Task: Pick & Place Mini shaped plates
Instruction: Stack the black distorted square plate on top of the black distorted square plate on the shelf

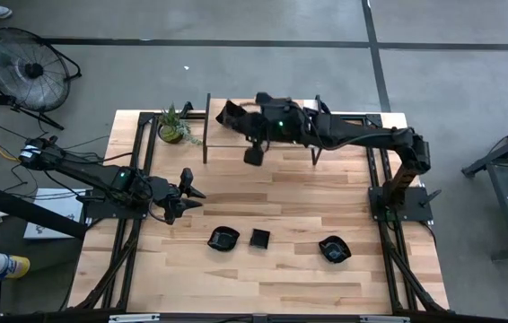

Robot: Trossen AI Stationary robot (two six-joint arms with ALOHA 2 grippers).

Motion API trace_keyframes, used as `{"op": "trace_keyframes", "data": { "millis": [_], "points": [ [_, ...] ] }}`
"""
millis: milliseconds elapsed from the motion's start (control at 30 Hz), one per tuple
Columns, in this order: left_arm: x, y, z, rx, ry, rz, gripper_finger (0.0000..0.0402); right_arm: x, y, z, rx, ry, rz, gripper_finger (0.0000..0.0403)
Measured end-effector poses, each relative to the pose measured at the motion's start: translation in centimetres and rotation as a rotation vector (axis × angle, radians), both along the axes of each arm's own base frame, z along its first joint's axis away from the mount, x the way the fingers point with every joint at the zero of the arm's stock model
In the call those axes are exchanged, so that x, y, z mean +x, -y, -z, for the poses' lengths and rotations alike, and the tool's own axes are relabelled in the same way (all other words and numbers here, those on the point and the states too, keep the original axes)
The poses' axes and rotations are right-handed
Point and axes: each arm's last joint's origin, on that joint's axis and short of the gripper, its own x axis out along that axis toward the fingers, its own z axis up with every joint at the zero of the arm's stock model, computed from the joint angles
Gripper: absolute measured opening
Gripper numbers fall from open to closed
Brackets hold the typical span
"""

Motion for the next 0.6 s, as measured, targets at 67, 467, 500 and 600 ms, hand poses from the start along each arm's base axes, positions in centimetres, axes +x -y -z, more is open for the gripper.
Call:
{"op": "trace_keyframes", "data": {
  "millis": [67,467,500,600],
  "points": [
    [0.0,0.0,0.0,0.0,0.0,0.0,0.0136,0.5,1.0,0.4,0.014,0.015,0.007,0.0],
    [-0.1,0.0,0.2,-0.005,-0.018,-0.005,0.0136,3.6,5.5,2.3,0.06,0.044,0.115,0.0],
    [-0.1,0.0,0.2,-0.005,-0.019,-0.006,0.0136,3.9,5.6,1.7,0.057,0.048,0.114,0.0],
    [-0.1,0.0,0.2,-0.009,-0.019,-0.011,0.0136,4.7,5.9,0.3,0.057,0.03,0.115,0.0]
  ]
}}
